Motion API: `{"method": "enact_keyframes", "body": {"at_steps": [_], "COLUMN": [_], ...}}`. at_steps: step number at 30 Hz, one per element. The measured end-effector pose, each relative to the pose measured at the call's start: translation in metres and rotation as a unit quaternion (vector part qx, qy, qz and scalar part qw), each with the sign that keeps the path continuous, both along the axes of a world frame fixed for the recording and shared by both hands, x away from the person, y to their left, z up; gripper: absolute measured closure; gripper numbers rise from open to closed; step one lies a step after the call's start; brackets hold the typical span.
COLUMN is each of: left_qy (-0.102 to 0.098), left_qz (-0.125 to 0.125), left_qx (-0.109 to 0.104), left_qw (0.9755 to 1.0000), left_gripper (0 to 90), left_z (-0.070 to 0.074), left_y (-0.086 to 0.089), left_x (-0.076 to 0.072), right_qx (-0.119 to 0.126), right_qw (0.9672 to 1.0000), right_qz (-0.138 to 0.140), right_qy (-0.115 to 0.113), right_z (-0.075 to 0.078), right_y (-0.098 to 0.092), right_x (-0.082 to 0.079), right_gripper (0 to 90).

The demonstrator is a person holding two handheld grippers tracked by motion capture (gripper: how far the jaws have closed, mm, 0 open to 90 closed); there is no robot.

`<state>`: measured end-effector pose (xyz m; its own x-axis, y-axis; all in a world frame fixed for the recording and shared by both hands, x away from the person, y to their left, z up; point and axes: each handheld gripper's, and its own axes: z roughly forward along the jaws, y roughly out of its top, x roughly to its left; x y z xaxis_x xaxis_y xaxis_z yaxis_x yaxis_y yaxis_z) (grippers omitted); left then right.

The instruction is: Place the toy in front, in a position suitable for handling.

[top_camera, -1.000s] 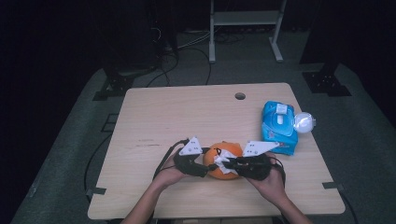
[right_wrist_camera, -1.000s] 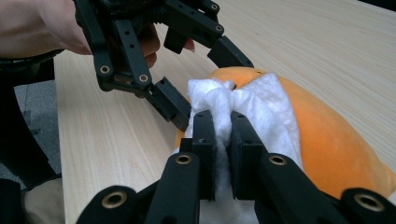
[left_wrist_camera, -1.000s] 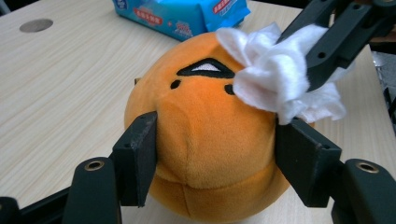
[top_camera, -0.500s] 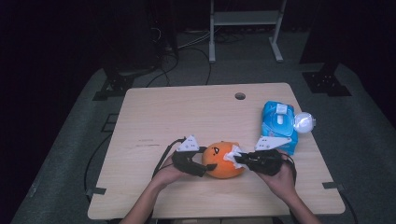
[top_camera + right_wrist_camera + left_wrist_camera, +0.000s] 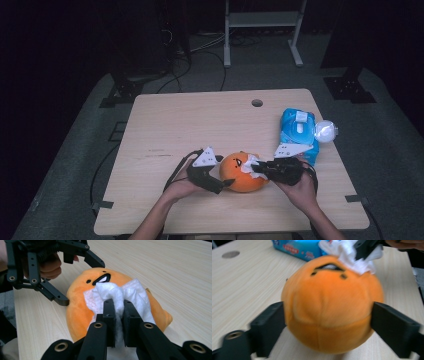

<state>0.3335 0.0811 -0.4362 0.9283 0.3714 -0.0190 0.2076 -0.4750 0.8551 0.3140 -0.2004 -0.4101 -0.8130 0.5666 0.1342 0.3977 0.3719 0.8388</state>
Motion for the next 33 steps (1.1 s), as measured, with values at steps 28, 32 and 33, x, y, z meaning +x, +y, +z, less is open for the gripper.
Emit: {"method": "enact_keyframes", "body": {"at_steps": [28,32,33], "left_qy": [-0.078,-0.109,-0.109], "left_qz": [-0.045,-0.076,-0.078], "left_qx": [0.018,0.039,0.039], "left_qw": [0.9957,0.9903,0.9902], "left_gripper": [35.4,36.0,35.6], "left_z": [0.018,0.019,0.018], "left_y": [-0.017,-0.022,-0.022], "left_x": [-0.024,-0.032,-0.032], "right_qx": [0.020,0.026,0.019], "right_qw": [0.9981,0.9980,0.9987], "right_qz": [0.052,0.042,0.022], "right_qy": [-0.028,-0.041,-0.042], "right_z": [0.015,0.020,0.021], "right_y": [0.032,0.030,0.024], "right_x": [-0.021,-0.020,-0.016], "right_gripper": [81.5,81.7,81.9]}}
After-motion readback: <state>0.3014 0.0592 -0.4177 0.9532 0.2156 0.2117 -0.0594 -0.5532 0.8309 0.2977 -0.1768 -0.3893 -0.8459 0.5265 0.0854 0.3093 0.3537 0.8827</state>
